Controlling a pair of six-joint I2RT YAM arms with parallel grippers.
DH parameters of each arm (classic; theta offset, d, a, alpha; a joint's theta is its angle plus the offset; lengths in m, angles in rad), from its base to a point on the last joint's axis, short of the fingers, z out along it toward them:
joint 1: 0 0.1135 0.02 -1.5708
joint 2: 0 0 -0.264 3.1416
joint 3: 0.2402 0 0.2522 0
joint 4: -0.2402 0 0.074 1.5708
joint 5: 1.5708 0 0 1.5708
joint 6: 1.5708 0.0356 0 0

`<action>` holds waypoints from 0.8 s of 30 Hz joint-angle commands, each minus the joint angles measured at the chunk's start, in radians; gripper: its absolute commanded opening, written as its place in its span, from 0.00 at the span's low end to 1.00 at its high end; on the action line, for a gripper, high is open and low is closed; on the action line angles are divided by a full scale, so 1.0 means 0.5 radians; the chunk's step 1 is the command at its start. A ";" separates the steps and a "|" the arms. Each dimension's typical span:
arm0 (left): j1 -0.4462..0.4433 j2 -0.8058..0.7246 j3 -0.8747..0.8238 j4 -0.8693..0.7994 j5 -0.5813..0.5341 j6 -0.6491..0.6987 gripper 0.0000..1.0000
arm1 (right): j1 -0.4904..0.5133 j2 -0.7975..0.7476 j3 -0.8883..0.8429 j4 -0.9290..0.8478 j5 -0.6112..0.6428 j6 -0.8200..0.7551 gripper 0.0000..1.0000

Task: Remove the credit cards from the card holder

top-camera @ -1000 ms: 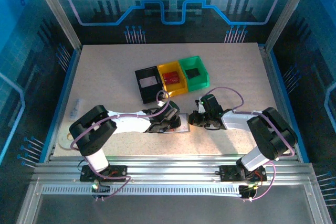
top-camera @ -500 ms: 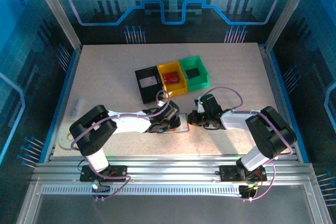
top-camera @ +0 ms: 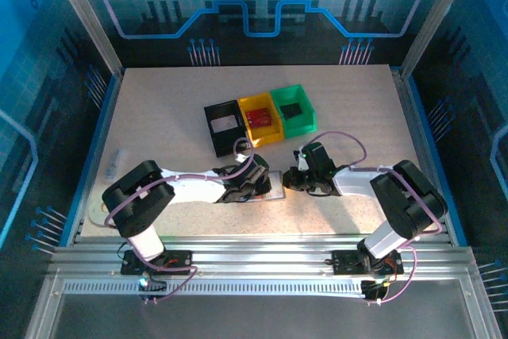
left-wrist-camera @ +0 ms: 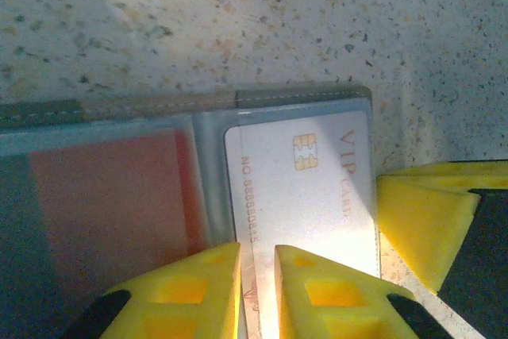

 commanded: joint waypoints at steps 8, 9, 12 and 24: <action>-0.016 -0.147 -0.098 0.217 -0.039 -0.034 0.16 | 0.091 0.167 -0.096 -0.210 0.057 0.029 0.00; -0.014 -0.157 -0.111 0.234 -0.040 -0.037 0.16 | 0.092 0.169 -0.094 -0.209 0.055 0.032 0.00; -0.015 -0.164 -0.117 0.247 -0.036 -0.035 0.16 | 0.096 0.169 -0.094 -0.209 0.058 0.029 0.00; -0.016 -0.200 -0.166 0.283 -0.064 -0.062 0.06 | 0.096 0.161 -0.091 -0.216 0.063 0.032 0.00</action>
